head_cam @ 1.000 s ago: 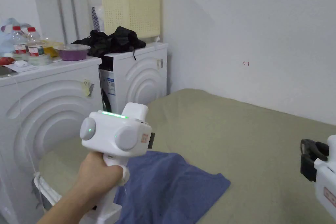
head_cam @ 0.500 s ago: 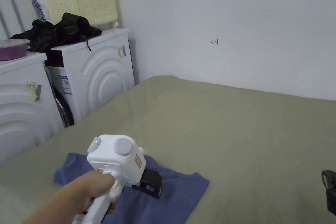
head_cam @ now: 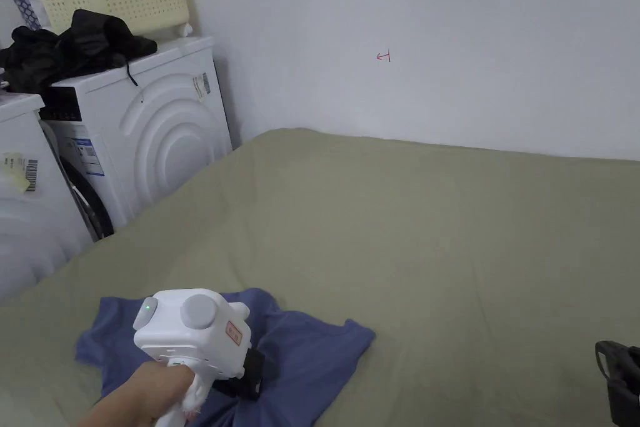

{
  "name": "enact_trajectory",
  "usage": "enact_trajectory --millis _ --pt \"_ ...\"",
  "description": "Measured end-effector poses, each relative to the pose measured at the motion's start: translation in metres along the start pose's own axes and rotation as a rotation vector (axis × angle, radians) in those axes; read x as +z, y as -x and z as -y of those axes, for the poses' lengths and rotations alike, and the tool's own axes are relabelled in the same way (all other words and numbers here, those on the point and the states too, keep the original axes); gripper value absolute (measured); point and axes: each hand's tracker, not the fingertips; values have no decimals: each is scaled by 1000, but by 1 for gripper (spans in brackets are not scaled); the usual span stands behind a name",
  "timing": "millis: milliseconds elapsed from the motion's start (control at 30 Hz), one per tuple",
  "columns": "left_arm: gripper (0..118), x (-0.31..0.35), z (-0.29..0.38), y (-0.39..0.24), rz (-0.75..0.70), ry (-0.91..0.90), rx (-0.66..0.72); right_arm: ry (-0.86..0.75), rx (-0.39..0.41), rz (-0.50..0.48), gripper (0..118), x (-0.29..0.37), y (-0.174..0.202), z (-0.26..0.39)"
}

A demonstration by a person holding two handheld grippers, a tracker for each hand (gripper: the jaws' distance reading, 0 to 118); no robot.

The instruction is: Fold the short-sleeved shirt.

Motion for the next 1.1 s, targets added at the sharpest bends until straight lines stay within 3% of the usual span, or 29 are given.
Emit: enact_trajectory --millis 133,367,500,900,1100 --pt "4 33 -5 -3 72 -158 45 4 -21 15 0 6 -10 1" --pt "4 112 -27 -80 157 -301 -178 -10 -53 54 0 40 -41 -5" --pt "4 133 -33 -162 218 -353 -281 -14 -54 142 0 75 -72 -1" --pt "4 104 -11 -450 531 -242 -673 79 -146 490 0 201 -177 37" --pt "4 72 34 -549 682 -114 -850 126 -199 567 0 230 -201 63"
